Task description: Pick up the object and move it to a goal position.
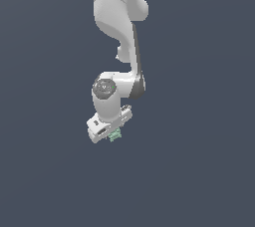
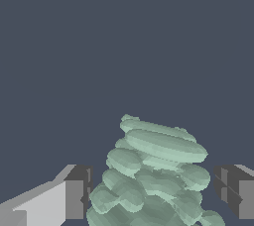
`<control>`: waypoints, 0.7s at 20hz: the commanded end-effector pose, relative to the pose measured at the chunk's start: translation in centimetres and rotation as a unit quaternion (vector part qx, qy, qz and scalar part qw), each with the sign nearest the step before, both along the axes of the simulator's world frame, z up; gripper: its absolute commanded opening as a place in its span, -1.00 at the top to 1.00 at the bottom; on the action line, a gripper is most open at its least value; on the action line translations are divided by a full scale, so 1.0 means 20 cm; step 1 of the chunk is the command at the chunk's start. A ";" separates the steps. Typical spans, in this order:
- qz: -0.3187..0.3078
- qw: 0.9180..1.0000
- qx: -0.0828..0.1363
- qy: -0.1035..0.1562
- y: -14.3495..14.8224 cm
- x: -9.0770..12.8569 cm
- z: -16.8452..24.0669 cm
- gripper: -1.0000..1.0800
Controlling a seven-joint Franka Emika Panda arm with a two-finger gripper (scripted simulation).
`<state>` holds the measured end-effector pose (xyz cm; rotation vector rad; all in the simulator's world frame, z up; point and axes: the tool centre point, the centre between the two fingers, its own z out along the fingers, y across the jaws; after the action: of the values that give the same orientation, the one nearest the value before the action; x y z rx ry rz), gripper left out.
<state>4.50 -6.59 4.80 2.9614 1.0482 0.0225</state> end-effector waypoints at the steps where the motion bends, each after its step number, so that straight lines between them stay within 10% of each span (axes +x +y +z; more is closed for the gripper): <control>1: -0.006 1.000 -0.002 0.007 -0.05 -0.03 -0.04 1.00; 14: -0.006 1.000 -0.003 0.006 0.05 -0.09 0.11 1.00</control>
<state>2.90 -6.13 6.25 2.9680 1.0290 -0.0005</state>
